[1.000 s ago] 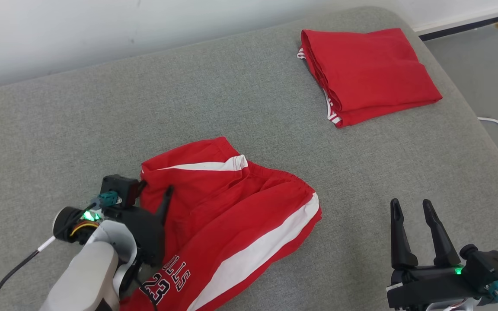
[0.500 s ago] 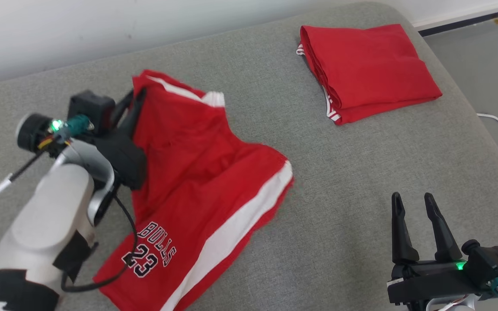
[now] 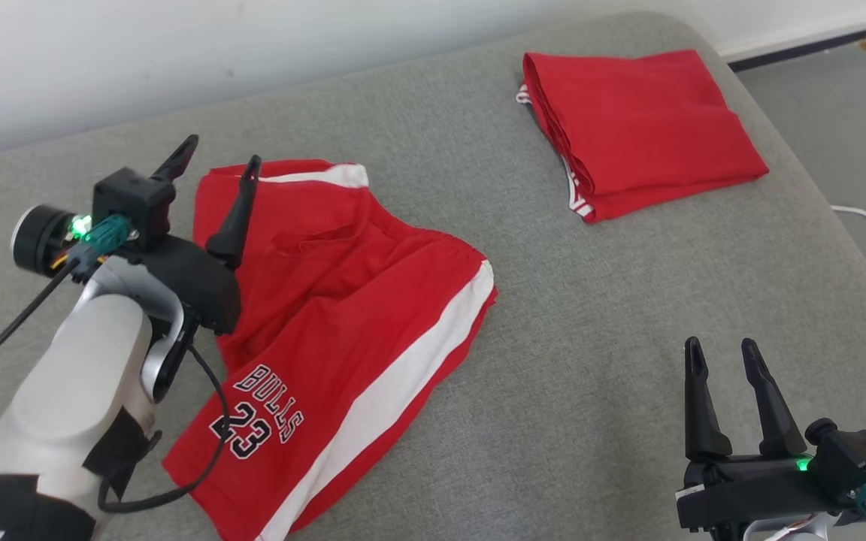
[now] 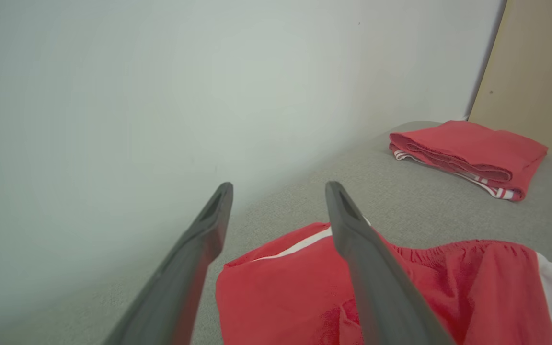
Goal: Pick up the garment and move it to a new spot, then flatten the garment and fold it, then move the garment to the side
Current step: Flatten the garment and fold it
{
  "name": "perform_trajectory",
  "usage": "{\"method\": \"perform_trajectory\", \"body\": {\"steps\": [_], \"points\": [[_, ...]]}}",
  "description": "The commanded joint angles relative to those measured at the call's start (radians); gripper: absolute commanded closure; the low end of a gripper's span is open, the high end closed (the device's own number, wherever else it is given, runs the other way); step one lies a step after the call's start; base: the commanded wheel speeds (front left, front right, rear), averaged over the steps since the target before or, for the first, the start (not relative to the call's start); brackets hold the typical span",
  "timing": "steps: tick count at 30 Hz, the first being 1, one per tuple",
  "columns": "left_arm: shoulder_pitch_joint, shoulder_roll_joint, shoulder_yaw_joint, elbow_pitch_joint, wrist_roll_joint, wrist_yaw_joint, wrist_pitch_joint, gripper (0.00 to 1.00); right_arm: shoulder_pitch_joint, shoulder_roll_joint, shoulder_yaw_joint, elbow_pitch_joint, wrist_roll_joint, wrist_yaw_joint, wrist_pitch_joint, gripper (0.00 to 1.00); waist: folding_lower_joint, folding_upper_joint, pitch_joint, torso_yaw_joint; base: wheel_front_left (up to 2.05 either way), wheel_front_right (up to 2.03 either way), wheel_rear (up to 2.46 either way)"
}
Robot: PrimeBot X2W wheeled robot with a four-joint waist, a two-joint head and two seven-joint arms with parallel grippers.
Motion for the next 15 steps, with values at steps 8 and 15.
{"method": "perform_trajectory", "body": {"steps": [8, 15], "points": [[0.171, 0.004, 0.123, -0.164, -0.022, 0.069, -0.053, 0.00, 0.033, -0.006, -0.001, -0.024, -0.026, -0.002, 0.000, 0.00, 0.0000, -0.0001, -0.100, 0.095, 0.00, 0.00, 0.00], [0.390, -0.009, 0.245, -0.395, 0.012, 0.124, -0.052, 0.00, 0.064, -0.020, 0.001, -0.045, -0.034, -0.002, 0.000, 0.00, 0.0000, -0.0001, -0.148, 0.173, 0.00, 0.00, 0.00]]}}
